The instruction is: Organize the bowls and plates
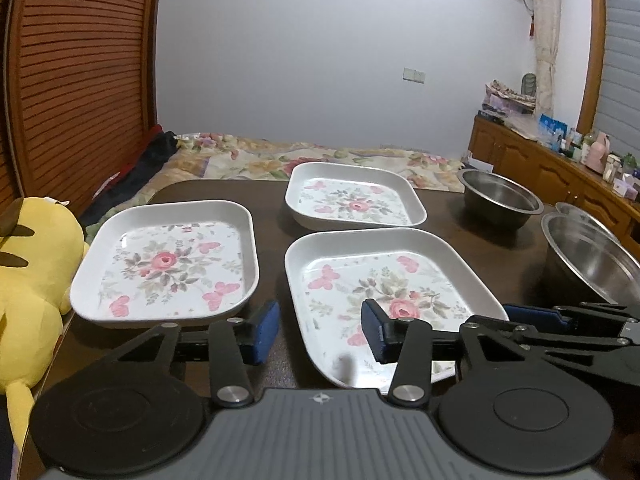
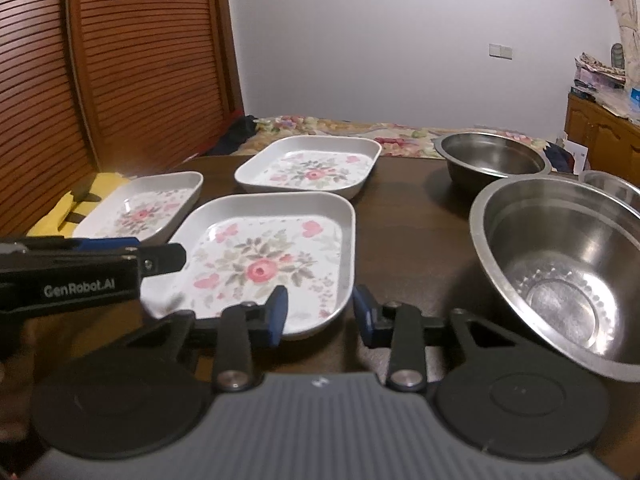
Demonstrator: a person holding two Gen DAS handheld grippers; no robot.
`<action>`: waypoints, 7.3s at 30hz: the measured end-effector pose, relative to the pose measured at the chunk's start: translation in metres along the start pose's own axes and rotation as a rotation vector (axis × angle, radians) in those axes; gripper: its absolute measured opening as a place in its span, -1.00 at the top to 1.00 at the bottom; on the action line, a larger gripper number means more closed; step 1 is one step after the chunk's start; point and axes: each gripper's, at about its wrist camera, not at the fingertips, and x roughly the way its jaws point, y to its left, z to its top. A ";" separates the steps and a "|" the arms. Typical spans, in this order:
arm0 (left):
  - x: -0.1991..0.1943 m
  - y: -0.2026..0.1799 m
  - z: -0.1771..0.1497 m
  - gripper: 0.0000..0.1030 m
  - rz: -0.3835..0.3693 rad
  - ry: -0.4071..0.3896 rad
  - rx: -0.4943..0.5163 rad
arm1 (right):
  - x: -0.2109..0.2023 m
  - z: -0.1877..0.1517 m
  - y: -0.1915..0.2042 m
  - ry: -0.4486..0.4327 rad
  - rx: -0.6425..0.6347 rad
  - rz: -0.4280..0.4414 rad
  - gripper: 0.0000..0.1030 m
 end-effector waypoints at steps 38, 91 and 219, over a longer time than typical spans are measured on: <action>-0.008 0.019 -0.019 0.76 -0.054 0.057 -0.066 | -0.002 -0.008 -0.011 -0.005 0.057 0.072 0.66; -0.067 0.006 -0.048 -0.02 -0.027 0.020 -0.001 | -0.071 -0.060 -0.008 -0.047 0.023 0.151 0.32; -0.092 0.025 -0.014 0.73 -0.127 0.021 0.065 | -0.050 0.015 -0.005 0.132 0.027 0.283 0.77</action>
